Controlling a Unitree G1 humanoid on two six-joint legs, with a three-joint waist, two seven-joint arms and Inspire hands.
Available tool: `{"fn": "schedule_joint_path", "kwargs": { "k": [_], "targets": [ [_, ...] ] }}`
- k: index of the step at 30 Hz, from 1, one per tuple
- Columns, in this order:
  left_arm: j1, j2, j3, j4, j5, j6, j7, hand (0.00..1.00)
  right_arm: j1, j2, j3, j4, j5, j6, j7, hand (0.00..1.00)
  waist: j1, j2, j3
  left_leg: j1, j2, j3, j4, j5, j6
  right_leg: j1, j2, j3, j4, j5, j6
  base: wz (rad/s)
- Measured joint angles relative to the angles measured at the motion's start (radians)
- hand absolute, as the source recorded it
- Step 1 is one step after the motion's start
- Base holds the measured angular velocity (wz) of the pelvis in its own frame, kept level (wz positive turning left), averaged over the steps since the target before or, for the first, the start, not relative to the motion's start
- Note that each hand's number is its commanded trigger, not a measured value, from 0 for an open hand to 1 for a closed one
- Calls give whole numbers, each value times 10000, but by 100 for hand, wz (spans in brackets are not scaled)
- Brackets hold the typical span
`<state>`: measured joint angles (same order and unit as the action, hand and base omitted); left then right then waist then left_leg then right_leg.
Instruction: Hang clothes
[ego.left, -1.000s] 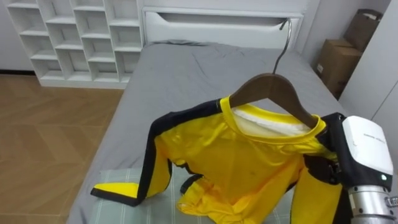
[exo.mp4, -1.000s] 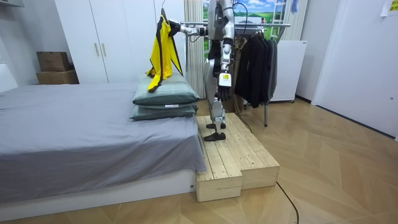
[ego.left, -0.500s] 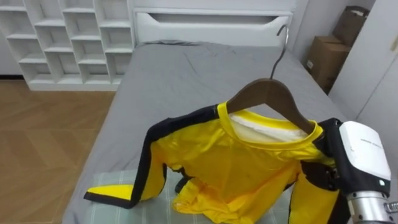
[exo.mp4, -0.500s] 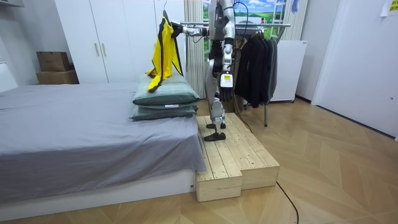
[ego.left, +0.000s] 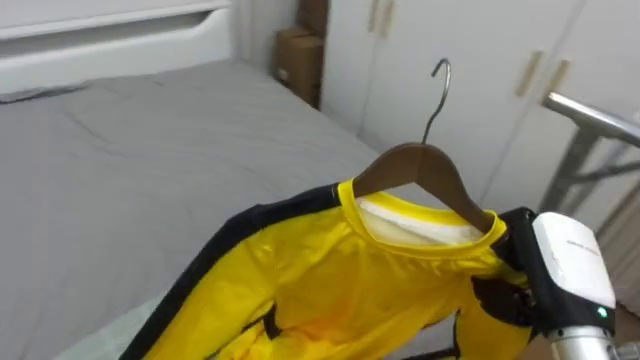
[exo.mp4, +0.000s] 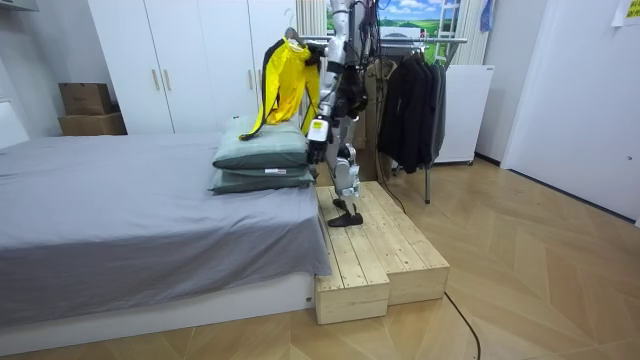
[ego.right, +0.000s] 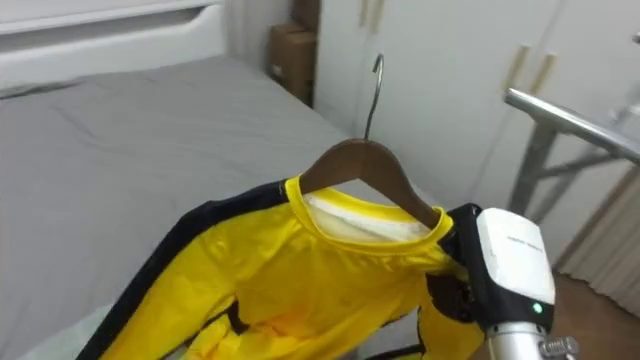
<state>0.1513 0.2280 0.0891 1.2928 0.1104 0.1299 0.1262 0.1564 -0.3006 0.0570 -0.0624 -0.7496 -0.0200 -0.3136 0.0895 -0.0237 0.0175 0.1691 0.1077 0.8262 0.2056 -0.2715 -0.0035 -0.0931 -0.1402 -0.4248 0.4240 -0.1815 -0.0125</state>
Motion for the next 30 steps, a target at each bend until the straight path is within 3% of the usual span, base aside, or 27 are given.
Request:
{"fn": "schedule_joint_path", "kwargs": {
  "k": [1, 5, 11, 13, 15, 16, 18, 19, 21, 22, 24, 26, 29, 30],
  "targets": [
    [6, 52, -141, 78, -37, 172, 18, 0, -9, 65, 4, 186, 43, 2, 28, 100, -27, -141, -31, 75, 33, 311, 96, -17, -95, 35, -81, 81, -71, -85, 117, -83],
    [18, 154, -310, 217, -127, 676, 5, 0, -4, 246, 7, 322, 308, 15, 267, 100, -415, -137, -37, -86, 542, 375, 892, -176, -353, -17, 494, 289, -809, 118, -282, -40],
    [-47, 341, -556, 160, 268, 1296, 35, 0, -336, 303, 31, 320, 454, -3, 692, 100, -614, -131, -36, -202, 1092, 368, 1770, -314, -592, -115, 919, 471, -730, -22, -621, -20],
    [-43, 352, -590, 161, 299, 1484, 188, 0, -354, 305, 84, 320, 455, 3, 785, 100, -617, -158, -29, -206, 1273, 72, 2271, -317, -596, -130, 941, 692, -505, -220, -730, -41],
    [-39, 348, -616, 164, 300, 1623, 292, 0, -424, 335, 125, 313, 420, 3, 903, 100, -609, -195, -29, -363, 1473, -483, 3122, -313, -590, -296, 1058, 1200, -58, -554, -747, -53],
    [27, 304, -616, 232, 294, 1740, 383, 0, -557, 336, 178, 313, 421, 14, 1025, 100, -595, -133, 7, -466, 1615, -1117, 3690, -297, -571, -325, 1205, 1624, 135, -677, -803, -91],
    [310, 286, -599, 233, 288, 1998, 454, 0, -653, 350, 435, 244, 432, 61, 1060, 100, -577, -147, -7, -993, 1696, -2305, 4630, -2, -304, -406, 1586, 2471, 310, -772, -958, -113],
    [358, 275, -580, 234, 283, 2002, 461, 0, -655, 349, 505, 189, 432, 136, 1064, 100, -542, -156, -6, -1176, 1659, -2681, 4783, 14, -302, -456, 1657, 2678, 288, -772, -1058, -99],
    [411, 210, -559, 232, 119, 2144, 461, 0, -671, 356, 714, 11, 424, 443, 1082, 100, -513, -250, 16, -2178, 949, -4181, 4726, -99, -210, -686, 1806, 3462, 189, -619, -1099, -88],
    [417, 171, -534, 231, 119, 2212, 465, 0, -675, 344, 762, 11, 435, 455, 1083, 100, -462, -244, 15, -2353, 725, -4435, 4503, -98, -212, -685, 1859, 3693, 102, -530, -1131, -109],
    [452, 35, -248, 226, 119, 2348, 502, 0, -704, 299, 967, 54, 498, 450, 1078, 100, -75, -180, 18, -2843, 1, -5629, 3084, -56, -258, -655, 2166, 4775, -311, -133, -1101, -131],
    [483, -23, 108, 226, 119, 2478, 634, 0, -715, 205, 1192, 54, 487, 445, 1035, 100, -58, -150, 27, -3151, -205, -6227, 2138, 118, -396, -681, 2419, 5378, -498, 119, -1108, -104],
    [489, -138, 683, 232, 118, 2837, 870, 0, -715, 197, 1293, 63, 441, 454, 1028, 100, -160, -96, 27, -3362, -339, -6972, 1388, 591, -389, -712, 2811, 6147, -640, 363, -1104, -91],
    [489, -174, 744, 237, 118, 2911, 901, 0, -719, 202, 1273, 63, 441, 454, 1003, 100, -271, -76, 27, -3368, -350, -7003, 1306, 668, -386, -706, 2848, 6189, -670, 376, -1090, -41]
  ]
}}
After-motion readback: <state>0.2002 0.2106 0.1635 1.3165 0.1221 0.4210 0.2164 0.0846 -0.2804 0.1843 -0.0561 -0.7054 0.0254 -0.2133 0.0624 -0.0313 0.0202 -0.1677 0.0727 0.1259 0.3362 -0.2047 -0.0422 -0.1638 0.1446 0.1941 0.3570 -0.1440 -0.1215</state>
